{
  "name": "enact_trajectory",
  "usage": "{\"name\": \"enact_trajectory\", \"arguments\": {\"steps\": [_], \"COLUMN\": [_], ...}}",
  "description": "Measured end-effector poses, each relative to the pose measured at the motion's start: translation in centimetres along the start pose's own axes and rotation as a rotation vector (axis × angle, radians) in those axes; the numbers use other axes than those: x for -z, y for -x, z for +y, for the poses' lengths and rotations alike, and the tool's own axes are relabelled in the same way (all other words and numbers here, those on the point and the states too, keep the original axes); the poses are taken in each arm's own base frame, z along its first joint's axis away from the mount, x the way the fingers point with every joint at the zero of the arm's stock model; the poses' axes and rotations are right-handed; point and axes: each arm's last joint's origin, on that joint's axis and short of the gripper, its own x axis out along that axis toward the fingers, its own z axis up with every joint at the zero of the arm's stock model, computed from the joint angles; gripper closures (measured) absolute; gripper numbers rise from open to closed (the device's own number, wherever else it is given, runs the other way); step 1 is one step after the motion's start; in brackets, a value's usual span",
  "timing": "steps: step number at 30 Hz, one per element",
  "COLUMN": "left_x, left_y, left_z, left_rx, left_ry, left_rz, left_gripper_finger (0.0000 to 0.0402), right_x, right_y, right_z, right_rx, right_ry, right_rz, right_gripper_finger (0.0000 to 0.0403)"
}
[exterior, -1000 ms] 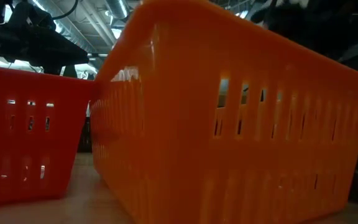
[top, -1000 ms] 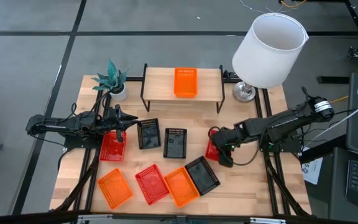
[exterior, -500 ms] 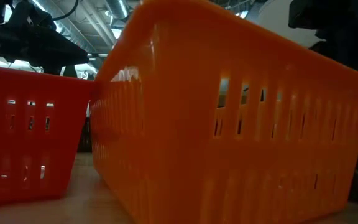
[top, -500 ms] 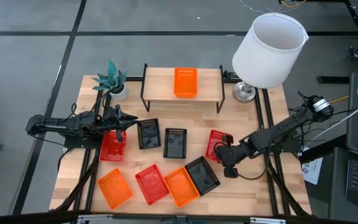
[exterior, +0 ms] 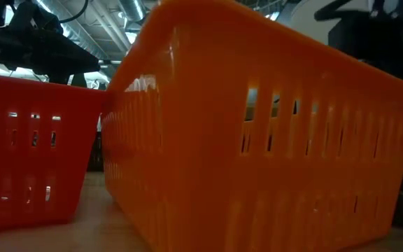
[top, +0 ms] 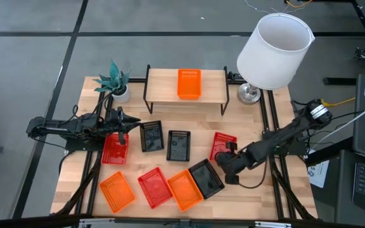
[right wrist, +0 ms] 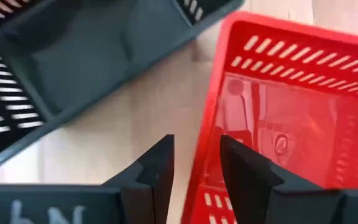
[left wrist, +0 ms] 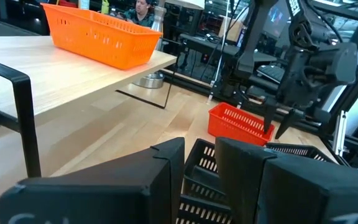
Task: Stack baskets on shelf by color
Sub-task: Put the bottom right red bin on the shelf
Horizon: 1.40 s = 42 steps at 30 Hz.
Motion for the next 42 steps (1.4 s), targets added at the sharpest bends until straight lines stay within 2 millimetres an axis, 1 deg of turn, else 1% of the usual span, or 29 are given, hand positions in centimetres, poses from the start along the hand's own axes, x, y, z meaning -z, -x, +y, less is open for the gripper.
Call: {"name": "enact_trajectory", "arguments": {"steps": [4, 6, 7, 10, 11, 13, 15, 19, 21, 23, 25, 27, 30, 34, 37, 40, 42], "left_x": [0.0, 0.0, 0.0, 0.0, 0.0, 0.0, 0.0, 0.0, 0.0, 0.0, 0.0, 0.0, 0.0, 0.0, 0.0, 0.0, 0.0], "left_y": [0.0, 0.0, 0.0, 0.0, 0.0, 0.0, 0.0, 0.0, 0.0, 0.0, 0.0, 0.0, 0.0, 0.0, 0.0, 0.0, 0.0], "left_z": [0.0, 0.0, 0.0, 0.0, 0.0, 0.0, 0.0, 0.0, 0.0, 0.0, 0.0, 0.0, 0.0, 0.0, 0.0, 0.0, 0.0], "left_rx": [0.000, 0.000, 0.000, 0.000, 0.000, 0.000, 0.001, 0.001, 0.001, 0.000, 0.001, 0.000, 0.000, 0.000, 0.000, 0.000, 0.000], "left_ry": [0.000, 0.000, 0.000, 0.000, 0.000, 0.000, 0.000, 0.000, -0.001, -0.005, -0.005, -0.005, -0.008, -0.019, -0.035, -0.035, -0.035], "left_rz": [0.000, 0.000, 0.000, 0.000, 0.000, 0.000, 0.000, 0.000, 0.000, 0.000, 0.000, 0.000, 0.000, 0.000, 0.000, 0.000, 0.000], "left_gripper_finger": [0.0319, 0.0319, 0.0319, 0.0319, 0.0319, 0.0319, 0.0319, 0.0319, 0.0319, 0.0319, 0.0319, 0.0319, 0.0319, 0.0319, 0.0319, 0.0319, 0.0319], "right_x": [0.2, 0.2, 0.1, -0.6, -0.9, -1.7, -3.0, -6.1, -7.5, -8.7, -9.8, -10.8, -12.2, -13.4, -13.2, -13.0, -13.0], "right_y": [-1.0, -1.2, -1.0, 0.0, 0.5, 1.9, 3.7, 8.1, 10.3, 12.3, 13.7, 14.6, 15.2, 14.7, 14.6, 14.9, 15.5], "right_z": [0.0, 0.0, 0.1, 0.3, 0.3, 0.4, 0.6, 1.8, 2.2, 1.8, 0.5, -1.2, -4.4, -9.8, -13.9, -16.7, -18.0], "right_rx": [0.026, 0.030, 0.031, 0.044, 0.066, 0.122, 0.162, 0.164, 0.187, 0.294, 0.441, 0.556, 0.641, 0.637, 0.644, 0.626, 0.577], "right_ry": [0.000, -0.037, -0.053, -0.064, -0.055, -0.048, -0.036, 0.006, 0.101, 0.208, 0.261, 0.298, 0.305, 0.278, 0.204, 0.182, 0.177], "right_rz": [0.036, 0.047, 0.055, 0.096, 0.111, 0.129, 0.116, 0.008, -0.073, -0.144, -0.182, -0.174, -0.123, 0.013, 0.129, 0.172, 0.121], "right_gripper_finger": [0.0275, 0.0288, 0.0304, 0.0377, 0.0388, 0.0395, 0.0398, 0.0399, 0.0400, 0.0400, 0.0401, 0.0401, 0.0401, 0.0401, 0.0402, 0.0402, 0.0402]}}
